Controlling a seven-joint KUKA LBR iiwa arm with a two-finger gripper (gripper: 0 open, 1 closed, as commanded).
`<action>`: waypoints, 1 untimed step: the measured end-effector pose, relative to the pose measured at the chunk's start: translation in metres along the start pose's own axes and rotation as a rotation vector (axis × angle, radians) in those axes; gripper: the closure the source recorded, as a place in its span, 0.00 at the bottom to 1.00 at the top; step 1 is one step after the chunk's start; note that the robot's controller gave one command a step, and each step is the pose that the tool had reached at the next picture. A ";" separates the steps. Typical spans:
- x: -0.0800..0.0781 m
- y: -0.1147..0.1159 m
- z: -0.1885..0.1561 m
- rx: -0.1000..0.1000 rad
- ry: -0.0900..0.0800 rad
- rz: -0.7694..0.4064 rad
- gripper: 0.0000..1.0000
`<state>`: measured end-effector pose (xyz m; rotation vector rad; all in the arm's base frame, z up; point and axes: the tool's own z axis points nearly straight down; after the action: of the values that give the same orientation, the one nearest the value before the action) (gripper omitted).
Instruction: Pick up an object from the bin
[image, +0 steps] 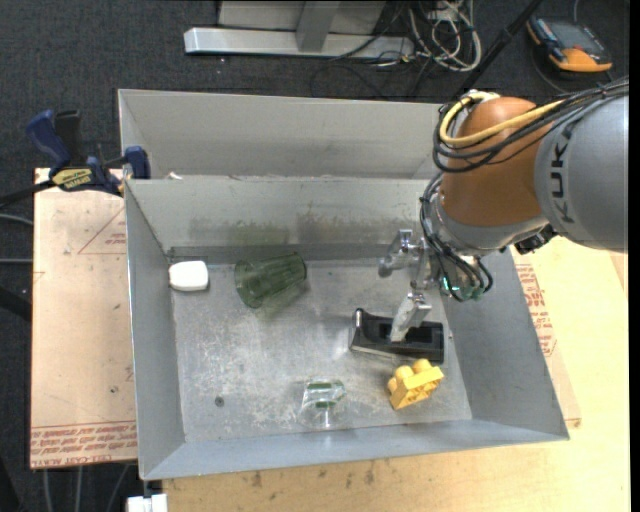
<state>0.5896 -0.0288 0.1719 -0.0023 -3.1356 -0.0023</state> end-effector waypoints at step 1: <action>-0.002 0.000 -0.004 0.001 -0.007 -0.001 0.00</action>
Offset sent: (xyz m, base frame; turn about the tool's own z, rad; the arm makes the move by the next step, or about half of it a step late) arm -0.0139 -0.0184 -0.0956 -0.0369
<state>0.5913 -0.0288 0.1762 -0.0013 -3.1426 -0.0014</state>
